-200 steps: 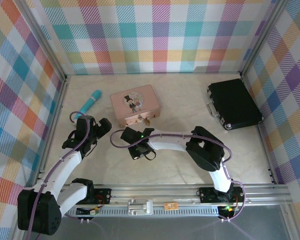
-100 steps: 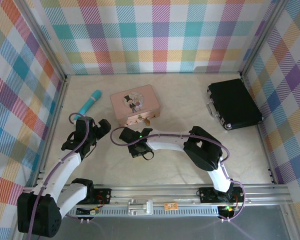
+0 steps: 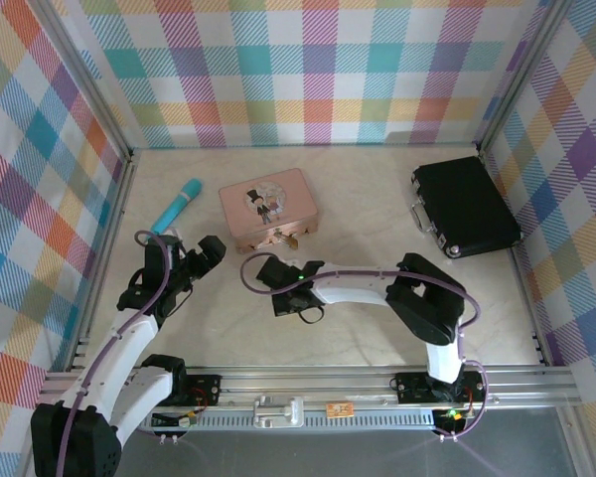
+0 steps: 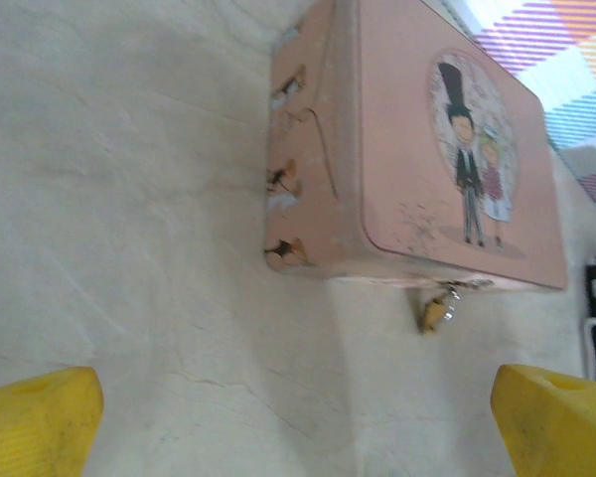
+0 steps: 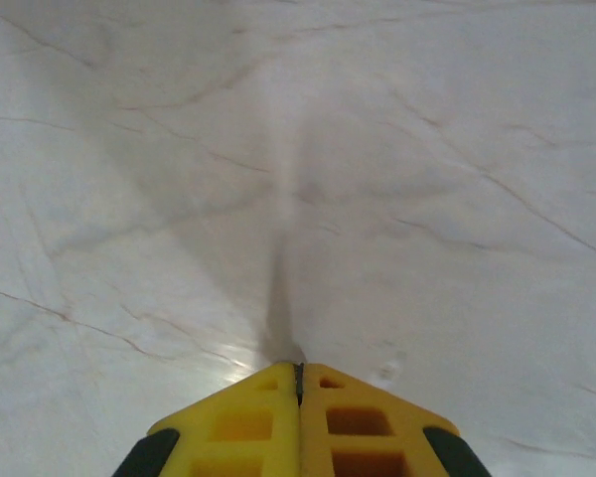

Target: Unlock the padlock with the key

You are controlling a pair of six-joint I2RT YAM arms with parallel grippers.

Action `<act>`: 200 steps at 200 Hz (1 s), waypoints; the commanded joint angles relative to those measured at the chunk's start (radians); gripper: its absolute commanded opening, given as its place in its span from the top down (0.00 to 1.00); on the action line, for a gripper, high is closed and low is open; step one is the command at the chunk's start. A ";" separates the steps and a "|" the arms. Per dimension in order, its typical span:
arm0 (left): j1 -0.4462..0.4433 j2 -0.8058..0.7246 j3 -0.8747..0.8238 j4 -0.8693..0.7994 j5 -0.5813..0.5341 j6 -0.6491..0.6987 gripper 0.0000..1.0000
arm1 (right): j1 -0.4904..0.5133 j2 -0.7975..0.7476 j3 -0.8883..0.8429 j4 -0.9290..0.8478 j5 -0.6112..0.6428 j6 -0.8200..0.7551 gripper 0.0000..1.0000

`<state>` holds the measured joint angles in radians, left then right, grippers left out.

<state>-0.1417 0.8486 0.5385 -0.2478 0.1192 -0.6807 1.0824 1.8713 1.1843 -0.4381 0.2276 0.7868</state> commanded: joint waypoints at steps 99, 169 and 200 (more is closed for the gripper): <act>-0.409 0.213 0.068 0.449 0.019 -0.158 0.03 | -0.376 -0.659 -0.388 0.167 -0.188 0.028 1.00; -0.617 0.407 0.138 0.643 -0.130 -0.237 0.03 | -0.604 -0.713 -0.438 0.379 -0.535 0.127 1.00; -0.647 0.534 0.171 0.700 -0.222 -0.551 0.02 | -0.628 -0.687 -0.454 0.496 -0.590 0.170 1.00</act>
<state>-0.7723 1.3094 0.6701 0.3534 -0.0101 -0.9810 0.4633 1.1648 0.7456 -0.0830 -0.2546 0.9054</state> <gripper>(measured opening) 0.982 0.046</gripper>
